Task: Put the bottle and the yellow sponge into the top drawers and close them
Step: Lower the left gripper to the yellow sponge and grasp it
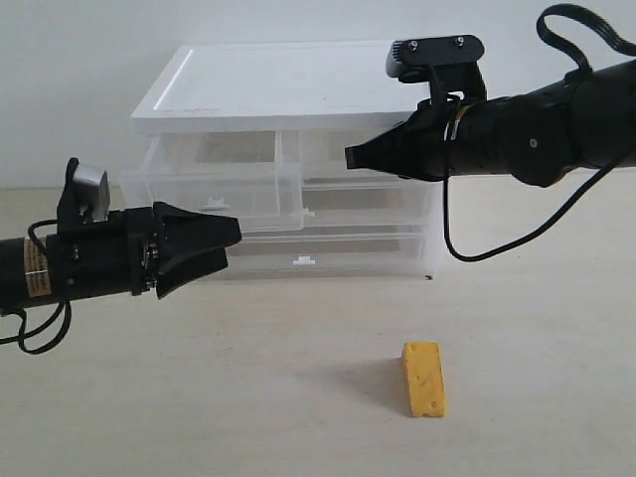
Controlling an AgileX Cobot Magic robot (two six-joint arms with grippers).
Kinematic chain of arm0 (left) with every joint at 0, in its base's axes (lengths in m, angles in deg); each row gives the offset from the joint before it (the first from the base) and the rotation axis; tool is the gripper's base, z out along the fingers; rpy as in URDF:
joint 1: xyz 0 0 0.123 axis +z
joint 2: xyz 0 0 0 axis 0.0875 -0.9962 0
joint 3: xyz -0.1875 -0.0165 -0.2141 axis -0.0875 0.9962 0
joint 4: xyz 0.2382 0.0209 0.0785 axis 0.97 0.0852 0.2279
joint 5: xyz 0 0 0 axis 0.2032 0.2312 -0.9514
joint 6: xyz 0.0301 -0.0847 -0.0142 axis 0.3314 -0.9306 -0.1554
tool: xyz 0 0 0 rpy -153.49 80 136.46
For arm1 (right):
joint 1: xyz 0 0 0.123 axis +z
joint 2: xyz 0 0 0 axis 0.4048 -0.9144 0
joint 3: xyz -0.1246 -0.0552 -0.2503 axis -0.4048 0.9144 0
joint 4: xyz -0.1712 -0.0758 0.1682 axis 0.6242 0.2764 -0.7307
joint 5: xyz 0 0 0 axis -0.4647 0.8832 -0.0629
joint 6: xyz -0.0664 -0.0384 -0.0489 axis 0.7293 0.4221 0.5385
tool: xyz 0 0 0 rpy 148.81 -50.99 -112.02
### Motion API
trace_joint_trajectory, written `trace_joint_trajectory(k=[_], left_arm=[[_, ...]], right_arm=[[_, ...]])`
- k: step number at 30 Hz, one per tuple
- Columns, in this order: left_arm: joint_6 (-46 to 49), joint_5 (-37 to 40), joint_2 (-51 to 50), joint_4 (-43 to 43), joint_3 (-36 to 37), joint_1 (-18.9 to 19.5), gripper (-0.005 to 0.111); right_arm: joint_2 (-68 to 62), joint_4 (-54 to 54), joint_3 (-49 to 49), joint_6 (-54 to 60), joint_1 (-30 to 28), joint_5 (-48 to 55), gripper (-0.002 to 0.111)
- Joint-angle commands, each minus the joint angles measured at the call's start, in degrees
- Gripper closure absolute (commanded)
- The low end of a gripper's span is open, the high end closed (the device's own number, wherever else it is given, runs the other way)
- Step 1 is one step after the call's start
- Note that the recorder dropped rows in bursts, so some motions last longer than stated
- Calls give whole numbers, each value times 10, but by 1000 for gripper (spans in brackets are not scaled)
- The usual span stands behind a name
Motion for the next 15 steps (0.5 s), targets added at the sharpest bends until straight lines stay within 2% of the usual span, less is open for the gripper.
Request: trace_joint_trajectory(k=[1, 2, 4, 6, 10, 11, 14, 15], left_arm=[[5, -3, 47, 58, 60, -17, 34], [26, -3, 51, 50, 81, -27, 34], [57, -3, 53, 35, 122, -73, 35], [36, 116, 53, 26, 113, -159, 35], [-48, 288, 53, 47, 17, -298, 35], [-75, 327, 53, 59, 1, -315, 35], [-170, 511, 44, 112, -87, -405, 35], [-182, 534, 35, 113, -109, -422, 35]], right_arm=[[9, 0, -3, 8, -2, 1, 108], [9, 0, -3, 8, -2, 1, 108], [9, 0, -3, 8, -2, 8, 108], [9, 0, -3, 10, -2, 15, 108], [9, 0, -3, 13, -2, 29, 108], [9, 0, -3, 15, -2, 30, 108], [9, 0, -3, 18, -2, 34, 108], [9, 0, -3, 19, -2, 37, 108]])
